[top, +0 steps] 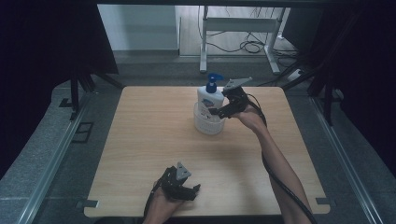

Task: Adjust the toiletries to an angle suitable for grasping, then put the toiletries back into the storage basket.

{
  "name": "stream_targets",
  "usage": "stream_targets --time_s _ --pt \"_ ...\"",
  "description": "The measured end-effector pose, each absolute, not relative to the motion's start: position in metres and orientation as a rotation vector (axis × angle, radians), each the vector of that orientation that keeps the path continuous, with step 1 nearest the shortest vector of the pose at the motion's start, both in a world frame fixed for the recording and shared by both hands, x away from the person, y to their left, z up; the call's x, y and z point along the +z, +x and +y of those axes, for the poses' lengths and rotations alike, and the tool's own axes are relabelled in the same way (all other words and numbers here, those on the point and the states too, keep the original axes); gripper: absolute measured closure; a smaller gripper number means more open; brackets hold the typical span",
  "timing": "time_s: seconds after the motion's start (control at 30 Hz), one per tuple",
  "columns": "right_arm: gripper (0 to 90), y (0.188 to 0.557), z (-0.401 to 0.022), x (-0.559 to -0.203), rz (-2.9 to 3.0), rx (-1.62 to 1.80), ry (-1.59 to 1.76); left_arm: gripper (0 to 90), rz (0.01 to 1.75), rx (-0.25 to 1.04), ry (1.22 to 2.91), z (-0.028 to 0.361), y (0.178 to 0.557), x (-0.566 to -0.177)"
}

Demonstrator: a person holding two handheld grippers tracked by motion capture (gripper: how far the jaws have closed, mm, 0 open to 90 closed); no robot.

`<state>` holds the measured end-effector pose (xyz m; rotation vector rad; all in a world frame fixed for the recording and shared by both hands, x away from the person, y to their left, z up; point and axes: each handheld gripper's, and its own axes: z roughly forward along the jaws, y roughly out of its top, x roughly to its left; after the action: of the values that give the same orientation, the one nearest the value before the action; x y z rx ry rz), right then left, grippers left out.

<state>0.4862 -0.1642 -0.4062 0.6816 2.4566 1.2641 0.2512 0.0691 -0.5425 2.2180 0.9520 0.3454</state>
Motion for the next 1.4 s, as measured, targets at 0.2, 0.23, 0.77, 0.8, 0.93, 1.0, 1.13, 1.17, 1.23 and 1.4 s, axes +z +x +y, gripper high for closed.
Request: stream_targets --time_s 0.2,0.23,0.77,0.8,0.93,1.0,1.13,1.17,1.23,1.4 --pt "0.0 0.482 -0.167 -0.405 2.451 1.269 0.681 13.0 0.954 0.344 2.216 0.069 0.251 -0.543" --pt "0.0 0.481 -0.168 -0.405 2.451 1.269 0.678 13.0 0.954 0.344 2.216 0.069 0.251 -0.543" --pt "0.0 0.467 -0.181 -0.398 2.453 1.255 0.664 13.0 0.950 0.347 2.218 0.069 0.251 -0.543" --pt "0.0 0.466 -0.181 -0.398 2.453 1.257 0.661 13.0 0.950 0.346 2.219 0.069 0.251 -0.542" --pt "0.0 0.462 -0.183 -0.397 2.451 1.251 0.663 13.0 0.950 0.346 2.218 0.069 0.251 -0.543" --pt "0.0 0.460 -0.185 -0.397 2.447 1.252 0.667 13.0 0.950 0.347 2.219 0.069 0.251 -0.543" --pt "0.0 0.457 -0.188 -0.397 2.440 1.261 0.675 13.0 0.950 0.347 2.218 0.069 0.251 -0.543" --pt "0.0 0.456 -0.189 -0.397 2.438 1.263 0.677 13.0 0.950 0.347 2.218 0.069 0.251 -0.543" --pt "0.0 0.454 -0.190 -0.397 2.436 1.267 0.676 13.0 0.950 0.347 2.218 0.069 0.251 -0.543" --pt "0.0 0.448 -0.193 -0.397 2.437 1.266 0.672 13.0 0.950 0.347 2.218 0.069 0.251 -0.542"
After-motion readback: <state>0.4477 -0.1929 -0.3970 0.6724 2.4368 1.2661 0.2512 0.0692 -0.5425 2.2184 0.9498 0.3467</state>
